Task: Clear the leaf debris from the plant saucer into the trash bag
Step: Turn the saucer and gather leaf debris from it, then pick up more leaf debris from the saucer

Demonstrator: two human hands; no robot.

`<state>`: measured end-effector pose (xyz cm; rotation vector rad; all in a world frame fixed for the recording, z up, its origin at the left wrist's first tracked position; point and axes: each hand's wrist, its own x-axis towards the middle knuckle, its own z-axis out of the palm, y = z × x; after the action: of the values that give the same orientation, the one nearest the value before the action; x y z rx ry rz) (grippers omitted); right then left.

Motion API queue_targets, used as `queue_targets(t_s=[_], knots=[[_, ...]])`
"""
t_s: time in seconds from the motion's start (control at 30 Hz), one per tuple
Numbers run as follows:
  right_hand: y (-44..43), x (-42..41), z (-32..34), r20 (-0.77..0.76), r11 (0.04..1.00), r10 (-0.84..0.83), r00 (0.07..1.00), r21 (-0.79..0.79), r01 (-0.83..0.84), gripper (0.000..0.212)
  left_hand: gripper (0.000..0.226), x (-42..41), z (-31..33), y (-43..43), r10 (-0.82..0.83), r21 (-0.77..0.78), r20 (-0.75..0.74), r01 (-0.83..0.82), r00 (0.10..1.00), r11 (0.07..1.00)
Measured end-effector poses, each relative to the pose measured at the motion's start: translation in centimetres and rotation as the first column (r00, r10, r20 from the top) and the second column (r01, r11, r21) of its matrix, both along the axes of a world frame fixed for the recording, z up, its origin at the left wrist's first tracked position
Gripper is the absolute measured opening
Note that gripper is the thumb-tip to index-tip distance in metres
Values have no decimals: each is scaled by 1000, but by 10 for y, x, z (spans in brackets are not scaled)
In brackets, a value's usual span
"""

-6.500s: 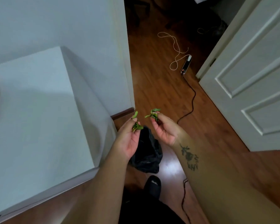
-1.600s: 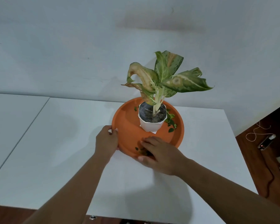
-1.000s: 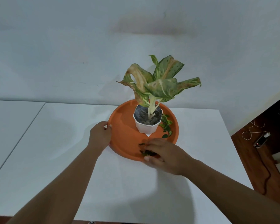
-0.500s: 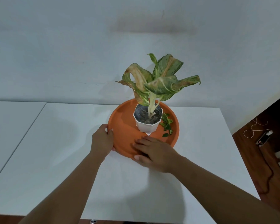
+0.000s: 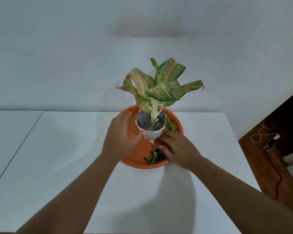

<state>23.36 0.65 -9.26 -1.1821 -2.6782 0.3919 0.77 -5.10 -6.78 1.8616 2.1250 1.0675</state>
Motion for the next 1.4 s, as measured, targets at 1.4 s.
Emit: queue_targets(t_s=[1.4], knots=[[-36, -45, 4, 13, 970, 7, 1000, -245, -4, 31, 22, -12, -19, -31, -162, -458, -33, 129, 986, 880]])
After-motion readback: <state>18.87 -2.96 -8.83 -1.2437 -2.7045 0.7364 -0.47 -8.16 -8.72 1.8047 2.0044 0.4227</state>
